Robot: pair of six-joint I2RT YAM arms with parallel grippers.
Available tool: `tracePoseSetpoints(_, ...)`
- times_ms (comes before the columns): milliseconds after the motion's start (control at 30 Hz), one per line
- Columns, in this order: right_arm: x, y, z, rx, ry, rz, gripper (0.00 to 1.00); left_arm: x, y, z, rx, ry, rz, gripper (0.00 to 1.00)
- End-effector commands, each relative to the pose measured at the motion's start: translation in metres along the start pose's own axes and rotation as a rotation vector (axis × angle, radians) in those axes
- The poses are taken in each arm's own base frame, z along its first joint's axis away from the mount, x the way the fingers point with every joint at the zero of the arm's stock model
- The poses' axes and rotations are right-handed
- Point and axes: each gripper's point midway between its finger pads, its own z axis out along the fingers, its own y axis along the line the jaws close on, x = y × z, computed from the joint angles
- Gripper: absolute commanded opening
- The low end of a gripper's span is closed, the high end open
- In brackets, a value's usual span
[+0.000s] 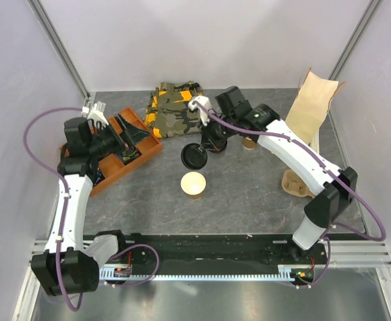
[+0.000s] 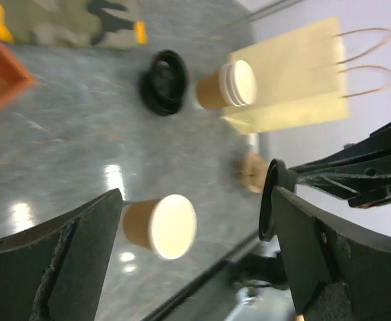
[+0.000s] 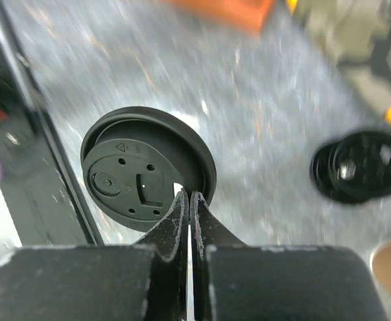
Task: Pack the takeout coffee
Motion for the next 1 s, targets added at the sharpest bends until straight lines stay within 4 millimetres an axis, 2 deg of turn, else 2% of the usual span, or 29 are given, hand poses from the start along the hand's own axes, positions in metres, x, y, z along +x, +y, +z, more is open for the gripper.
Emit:
tracePoseSetpoints(0, 0.062, -0.005, 0.011, 0.065, 0.295, -0.018, 0.0, -0.02, 0.04, -0.027, -0.306, 0.049, 0.4, 1.0)
tracePoseSetpoints(133, 0.076, 0.011, 0.029, 0.062, 0.404, -0.05, 0.0, -0.04, 0.047, -0.042, -0.425, 0.01, 0.476, 1.0)
tracePoseSetpoints(233, 0.08, 0.022, 0.038, 0.065, 0.444, -0.094, 0.0, -0.044, 0.046, -0.048, -0.455, -0.021, 0.472, 1.0)
tracePoseSetpoints(367, 0.087, 0.032, 0.05, 0.05, 0.475, -0.111, 0.0, -0.046, 0.026, -0.05, -0.386, -0.09, 0.448, 1.0)
tracePoseSetpoints(433, 0.085, 0.035, 0.054, 0.056, 0.48, -0.129, 0.0, -0.041, 0.014, -0.051, -0.331, -0.106, 0.424, 1.0)
tracePoseSetpoints(500, 0.082, 0.033, 0.058, 0.064, 0.477, -0.135, 0.0, -0.036, 0.005, -0.048, -0.271, -0.095, 0.427, 1.0)
tracePoseSetpoints(567, 0.08, 0.03, 0.06, 0.068, 0.476, -0.142, 0.0, -0.034, 0.004, -0.047, -0.256, -0.082, 0.421, 1.0)
tracePoseSetpoints(700, 0.08, 0.024, 0.071, 0.078, 0.49, -0.152, 0.0, -0.04, 0.001, -0.046, -0.254, -0.09, 0.425, 1.0)
tracePoseSetpoints(867, 0.073, 0.022, 0.078, 0.071, 0.495, -0.166, 0.0, -0.044, 0.003, -0.046, -0.266, -0.091, 0.435, 1.0)
tracePoseSetpoints(967, 0.078, 0.022, 0.082, 0.062, 0.516, -0.168, 0.0, -0.044, 0.003, -0.046, -0.268, -0.088, 0.441, 1.0)
